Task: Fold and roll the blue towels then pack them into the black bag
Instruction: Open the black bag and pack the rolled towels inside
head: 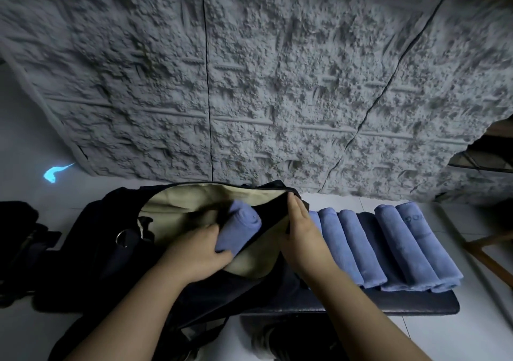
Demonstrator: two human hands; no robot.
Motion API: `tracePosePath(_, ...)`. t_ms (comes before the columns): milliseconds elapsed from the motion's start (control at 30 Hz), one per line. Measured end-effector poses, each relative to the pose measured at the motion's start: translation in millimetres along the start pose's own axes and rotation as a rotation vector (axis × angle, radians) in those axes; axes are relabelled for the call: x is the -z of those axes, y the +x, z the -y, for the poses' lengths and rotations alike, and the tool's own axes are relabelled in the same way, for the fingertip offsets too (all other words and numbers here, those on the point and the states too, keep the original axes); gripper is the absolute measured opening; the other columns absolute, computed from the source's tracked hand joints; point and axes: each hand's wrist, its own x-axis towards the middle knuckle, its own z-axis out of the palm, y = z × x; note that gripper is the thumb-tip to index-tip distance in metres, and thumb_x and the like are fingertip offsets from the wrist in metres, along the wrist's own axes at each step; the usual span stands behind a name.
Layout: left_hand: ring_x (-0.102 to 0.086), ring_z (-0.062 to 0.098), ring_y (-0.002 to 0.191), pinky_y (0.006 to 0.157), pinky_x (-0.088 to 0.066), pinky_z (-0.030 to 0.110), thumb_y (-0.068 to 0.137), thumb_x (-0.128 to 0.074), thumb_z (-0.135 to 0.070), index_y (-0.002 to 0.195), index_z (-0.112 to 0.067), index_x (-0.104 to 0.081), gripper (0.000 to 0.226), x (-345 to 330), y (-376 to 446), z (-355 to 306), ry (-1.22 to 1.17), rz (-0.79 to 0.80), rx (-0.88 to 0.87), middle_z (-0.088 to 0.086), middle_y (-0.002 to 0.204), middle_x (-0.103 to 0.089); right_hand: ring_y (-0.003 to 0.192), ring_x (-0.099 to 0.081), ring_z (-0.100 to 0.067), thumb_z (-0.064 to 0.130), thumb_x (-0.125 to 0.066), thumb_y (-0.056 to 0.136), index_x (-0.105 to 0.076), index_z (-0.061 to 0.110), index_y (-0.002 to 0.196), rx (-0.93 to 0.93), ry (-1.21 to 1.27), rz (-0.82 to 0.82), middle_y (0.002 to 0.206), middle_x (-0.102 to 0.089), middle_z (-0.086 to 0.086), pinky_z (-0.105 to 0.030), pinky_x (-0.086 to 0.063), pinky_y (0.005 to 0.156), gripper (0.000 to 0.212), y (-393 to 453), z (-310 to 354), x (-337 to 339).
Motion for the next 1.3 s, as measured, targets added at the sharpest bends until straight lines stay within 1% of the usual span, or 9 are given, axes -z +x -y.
tracePosePath(100, -0.059, 0.019, 0.082, 0.07, -0.046, 0.032, 0.078, -0.054, -0.044, 0.083, -0.021, -0.048, 0.025, -15.9, 3.5, 7.3, -0.004, 0.172, 0.089, -0.002, 0.087, -0.058, 0.127, -0.028, -0.014, -0.002, -0.041, 0.082, -0.016, 0.015, 0.149, 0.022, 0.003, -0.042, 0.152, -0.025, -0.003, -0.012, -0.025, 0.085, 0.074, -3.3, 2.8, -2.3)
tracePosePath(233, -0.058, 0.023, 0.09, 0.075, -0.044, 0.031, 0.082, -0.053, -0.04, 0.093, -0.018, -0.047, 0.026, -26.9, 16.3, 5.9, -0.065, 0.209, 0.194, 0.003, 0.096, -0.058, 0.119, -0.022, -0.006, -0.002, -0.043, 0.078, -0.018, 0.014, 0.149, 0.039, 0.038, -0.056, 0.149, -0.029, -0.003, -0.009, -0.024, 0.087, 0.078, -10.3, 8.5, 0.5)
tracePosePath(333, -0.059, 0.024, 0.091, 0.074, -0.044, 0.027, 0.085, -0.052, -0.032, 0.108, -0.009, -0.051, 0.033, -27.9, 30.8, -1.3, -0.206, 0.224, 0.322, 0.011, 0.105, -0.062, 0.105, -0.032, -0.002, 0.003, -0.043, 0.072, -0.031, 0.016, 0.143, 0.053, 0.091, -0.044, 0.13, -0.043, -0.006, -0.002, -0.029, 0.074, 0.073, -14.3, 16.6, 8.7)
tracePosePath(433, -0.057, 0.027, 0.104, 0.077, -0.041, 0.026, 0.091, -0.046, -0.025, 0.121, -0.002, -0.047, 0.038, -28.5, 43.3, -8.2, -0.302, 0.201, 0.413, 0.018, 0.12, -0.056, 0.089, -0.035, 0.013, -0.002, -0.043, 0.068, -0.039, 0.022, 0.134, 0.089, 0.104, -0.064, 0.099, -0.038, 0.017, -0.004, -0.033, 0.067, 0.071, -16.6, 18.7, 14.3)
tracePosePath(567, -0.047, 0.029, 0.12, 0.088, -0.037, 0.028, 0.095, -0.039, -0.019, 0.134, -0.002, -0.04, 0.043, -42.3, 53.4, -13.2, -0.594, 0.149, 0.512, 0.017, 0.135, -0.046, 0.082, -0.032, 0.001, -0.006, -0.043, 0.071, -0.041, 0.019, 0.135, 0.09, 0.092, -0.061, 0.095, -0.038, 0.017, -0.007, -0.033, 0.07, 0.069, -16.8, 14.3, 13.7)
tracePosePath(700, -0.036, 0.028, 0.132, 0.104, -0.031, 0.033, 0.097, -0.035, -0.02, 0.144, -0.008, -0.027, 0.049, -55.5, 57.0, -20.8, -0.802, 0.138, 0.529, 0.012, 0.148, -0.032, 0.077, -0.041, 0.005, -0.006, -0.047, 0.074, -0.048, 0.03, 0.114, 0.153, 0.107, -0.095, 0.088, -0.039, 0.041, -0.006, -0.034, 0.066, 0.054, -17.4, 19.4, 17.1)
tracePosePath(933, -0.038, 0.027, 0.132, 0.108, -0.034, 0.044, 0.084, -0.048, -0.046, 0.146, -0.024, -0.026, 0.068, -76.0, 67.2, -17.3, -0.955, 0.111, 0.519, 0.004, 0.148, -0.035, 0.078, -0.042, -0.002, -0.006, -0.047, 0.074, -0.041, 0.053, 0.099, 0.124, 0.12, -0.084, 0.085, -0.04, 0.03, -0.012, -0.038, 0.063, 0.064, -20.0, 14.3, 20.2)
tracePosePath(1100, -0.023, 0.029, 0.14, 0.113, -0.023, 0.041, 0.1, -0.033, -0.019, 0.15, -0.019, -0.001, 0.06, -64.4, 55.2, -27.7, -0.82, 0.075, 0.496, 0.008, 0.156, -0.014, 0.08, -0.042, -0.006, -0.006, -0.048, 0.077, -0.048, 0.033, 0.115, 0.097, 0.074, -0.051, 0.085, -0.041, 0.017, -0.014, -0.039, 0.064, 0.055, -20.5, 1.9, 22.1)
tracePosePath(1300, -0.039, 0.03, 0.128, 0.102, -0.039, 0.037, 0.09, -0.04, -0.011, 0.146, -0.028, -0.017, 0.063, -63.9, 35.2, -24.0, -0.581, 0.111, 0.4, 0.008, 0.146, -0.032, 0.076, -0.041, -0.014, -0.009, -0.046, 0.074, -0.049, 0.037, 0.105, 0.116, 0.062, -0.042, 0.08, -0.041, 0.006, -0.02, -0.039, 0.061, 0.055, -22.4, -0.8, 23.3)
